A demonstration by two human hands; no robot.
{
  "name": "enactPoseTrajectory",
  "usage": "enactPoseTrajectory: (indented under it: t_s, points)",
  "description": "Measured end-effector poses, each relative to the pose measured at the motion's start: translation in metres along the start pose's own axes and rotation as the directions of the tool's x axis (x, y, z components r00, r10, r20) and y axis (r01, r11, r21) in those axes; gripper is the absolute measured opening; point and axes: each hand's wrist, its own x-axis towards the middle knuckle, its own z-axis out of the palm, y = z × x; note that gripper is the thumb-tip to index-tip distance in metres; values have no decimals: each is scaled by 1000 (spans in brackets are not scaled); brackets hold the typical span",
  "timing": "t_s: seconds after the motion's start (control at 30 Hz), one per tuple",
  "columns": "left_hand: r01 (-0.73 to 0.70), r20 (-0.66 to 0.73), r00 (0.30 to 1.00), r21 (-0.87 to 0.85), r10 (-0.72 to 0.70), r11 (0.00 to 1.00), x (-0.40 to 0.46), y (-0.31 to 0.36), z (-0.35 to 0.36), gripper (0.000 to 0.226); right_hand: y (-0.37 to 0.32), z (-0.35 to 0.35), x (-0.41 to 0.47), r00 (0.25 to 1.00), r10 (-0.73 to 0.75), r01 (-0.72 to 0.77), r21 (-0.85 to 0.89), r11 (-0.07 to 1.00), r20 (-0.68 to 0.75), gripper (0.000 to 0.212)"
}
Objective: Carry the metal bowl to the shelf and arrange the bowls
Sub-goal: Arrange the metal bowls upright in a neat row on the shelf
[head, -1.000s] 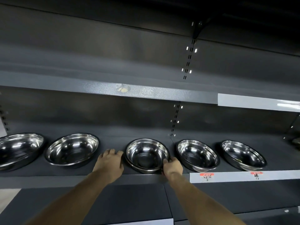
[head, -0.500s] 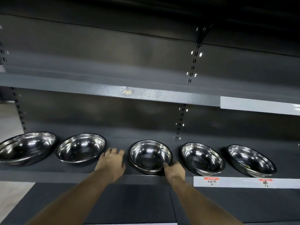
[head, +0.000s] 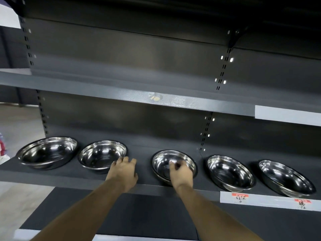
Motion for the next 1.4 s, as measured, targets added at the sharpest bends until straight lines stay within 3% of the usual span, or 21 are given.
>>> enactPoseTrajectory:
  t_s: [0.17,0.3,0.5,0.77,1.0,1.4]
  points:
    - [14,-35,999,-11,-14,1000,9,-49,-8,60,-45,64,-13,988,-15,2,86,996,152,60]
    - [27,-47,998,-2,-27,1000,16,-106,-12,62,-77,113,-30,953,85,-125,124,984,291,77]
    - [20,-46,999,16,-19,1000,25,-185,-15,65,-104,159,-49,934,148,-194,116,974,324,84]
    - [-38,-52,998,-10,37,999,27,-227,-10,58,-123,201,-54,924,227,-295,196,935,307,39]
    - [-43,-47,998,-43,41,998,30,-242,-10,58,-117,212,-45,939,256,-308,227,924,229,39]
    - [-65,-34,997,-15,64,998,28,-219,-8,58,-89,168,-39,950,264,-296,208,932,166,24]
